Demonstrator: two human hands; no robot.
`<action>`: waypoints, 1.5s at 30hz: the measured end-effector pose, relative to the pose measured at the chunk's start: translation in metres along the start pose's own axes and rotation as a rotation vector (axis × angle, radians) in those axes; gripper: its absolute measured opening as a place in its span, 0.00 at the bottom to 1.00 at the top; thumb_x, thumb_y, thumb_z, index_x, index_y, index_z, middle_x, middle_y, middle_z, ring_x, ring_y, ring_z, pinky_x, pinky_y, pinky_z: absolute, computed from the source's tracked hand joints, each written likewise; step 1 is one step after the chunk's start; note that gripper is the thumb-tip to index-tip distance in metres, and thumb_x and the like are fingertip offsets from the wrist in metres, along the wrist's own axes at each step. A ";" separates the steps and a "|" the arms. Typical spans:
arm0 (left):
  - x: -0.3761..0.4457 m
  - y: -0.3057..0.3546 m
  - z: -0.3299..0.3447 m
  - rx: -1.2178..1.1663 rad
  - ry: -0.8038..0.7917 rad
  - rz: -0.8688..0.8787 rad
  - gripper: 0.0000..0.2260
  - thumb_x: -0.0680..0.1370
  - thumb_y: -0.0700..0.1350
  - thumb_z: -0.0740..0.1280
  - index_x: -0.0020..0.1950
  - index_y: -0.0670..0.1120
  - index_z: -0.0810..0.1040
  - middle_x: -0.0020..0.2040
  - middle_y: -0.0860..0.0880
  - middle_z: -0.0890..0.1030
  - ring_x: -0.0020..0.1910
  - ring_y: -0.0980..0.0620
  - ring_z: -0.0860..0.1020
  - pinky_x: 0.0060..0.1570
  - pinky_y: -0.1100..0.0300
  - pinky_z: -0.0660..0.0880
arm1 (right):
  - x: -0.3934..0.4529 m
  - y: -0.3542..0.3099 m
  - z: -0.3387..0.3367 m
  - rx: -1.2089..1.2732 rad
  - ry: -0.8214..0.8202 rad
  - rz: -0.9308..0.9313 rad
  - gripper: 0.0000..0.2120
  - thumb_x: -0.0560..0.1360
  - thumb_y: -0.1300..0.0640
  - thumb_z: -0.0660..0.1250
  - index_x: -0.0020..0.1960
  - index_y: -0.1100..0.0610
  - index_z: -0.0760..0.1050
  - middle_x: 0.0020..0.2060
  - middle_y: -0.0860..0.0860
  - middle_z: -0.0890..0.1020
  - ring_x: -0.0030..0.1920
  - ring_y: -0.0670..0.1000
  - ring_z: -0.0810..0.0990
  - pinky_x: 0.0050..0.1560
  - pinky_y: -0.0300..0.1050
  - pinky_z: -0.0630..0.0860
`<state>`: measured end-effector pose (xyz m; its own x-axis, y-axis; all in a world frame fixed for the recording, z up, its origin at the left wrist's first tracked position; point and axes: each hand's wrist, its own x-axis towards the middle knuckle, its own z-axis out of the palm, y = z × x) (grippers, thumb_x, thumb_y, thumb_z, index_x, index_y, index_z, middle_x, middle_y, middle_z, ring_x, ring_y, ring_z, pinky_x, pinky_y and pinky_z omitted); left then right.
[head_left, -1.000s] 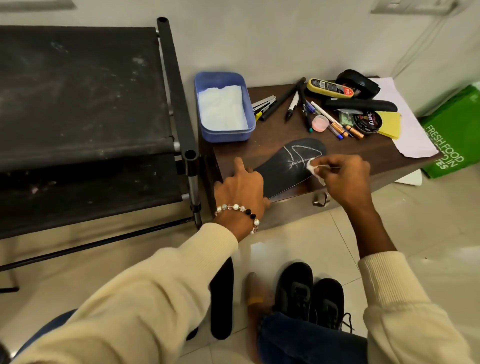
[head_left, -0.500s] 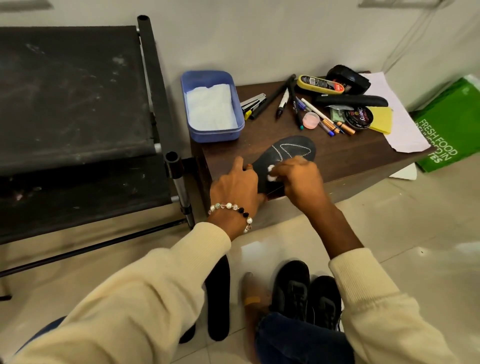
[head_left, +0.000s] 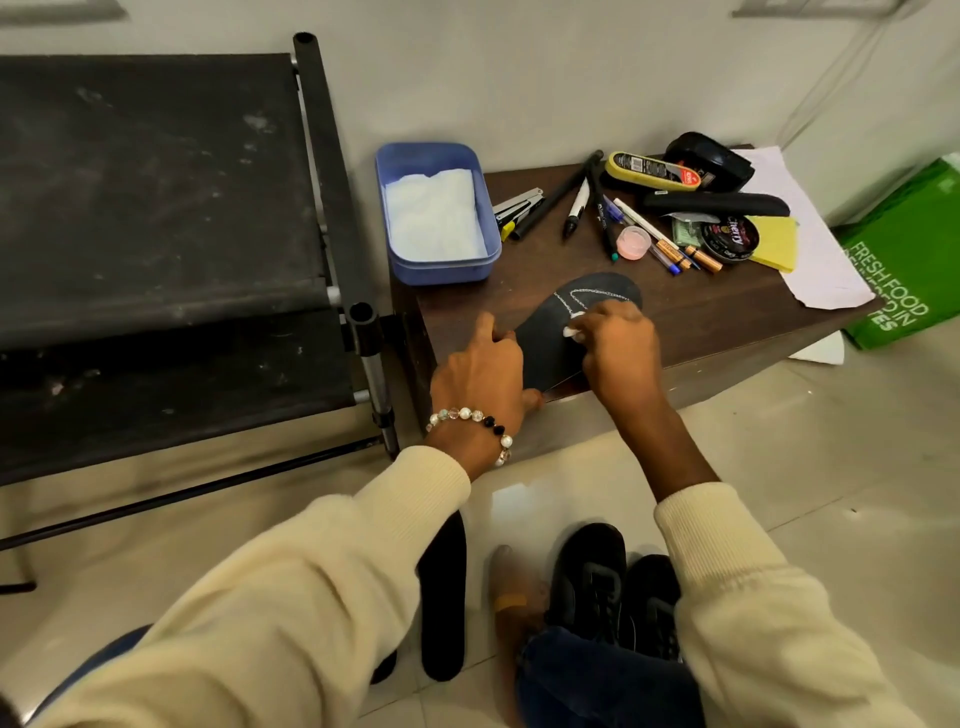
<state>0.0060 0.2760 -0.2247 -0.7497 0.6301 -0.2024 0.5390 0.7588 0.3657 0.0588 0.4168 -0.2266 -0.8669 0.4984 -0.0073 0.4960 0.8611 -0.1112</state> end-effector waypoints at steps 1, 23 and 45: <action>0.000 0.000 0.000 -0.005 0.007 0.003 0.24 0.73 0.56 0.72 0.64 0.46 0.72 0.67 0.47 0.64 0.47 0.44 0.78 0.40 0.56 0.73 | 0.001 0.001 -0.001 -0.009 -0.004 0.040 0.16 0.76 0.64 0.63 0.63 0.58 0.76 0.61 0.56 0.75 0.62 0.55 0.70 0.58 0.43 0.67; 0.004 -0.005 0.000 -0.068 0.013 0.023 0.25 0.71 0.54 0.74 0.63 0.45 0.74 0.64 0.48 0.66 0.46 0.45 0.77 0.43 0.54 0.76 | 0.026 -0.027 0.001 -0.129 -0.061 0.059 0.13 0.77 0.62 0.63 0.61 0.61 0.76 0.57 0.59 0.78 0.56 0.56 0.76 0.53 0.46 0.73; 0.006 -0.007 0.004 -0.070 0.012 0.032 0.25 0.71 0.56 0.74 0.63 0.46 0.74 0.64 0.48 0.66 0.48 0.45 0.77 0.45 0.52 0.77 | 0.055 -0.014 0.010 -0.035 0.042 0.018 0.12 0.76 0.63 0.64 0.58 0.60 0.78 0.55 0.60 0.77 0.53 0.57 0.77 0.52 0.49 0.74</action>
<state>-0.0008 0.2754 -0.2316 -0.7373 0.6516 -0.1786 0.5350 0.7245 0.4347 0.0032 0.4311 -0.2358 -0.8551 0.5174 0.0330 0.5140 0.8544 -0.0767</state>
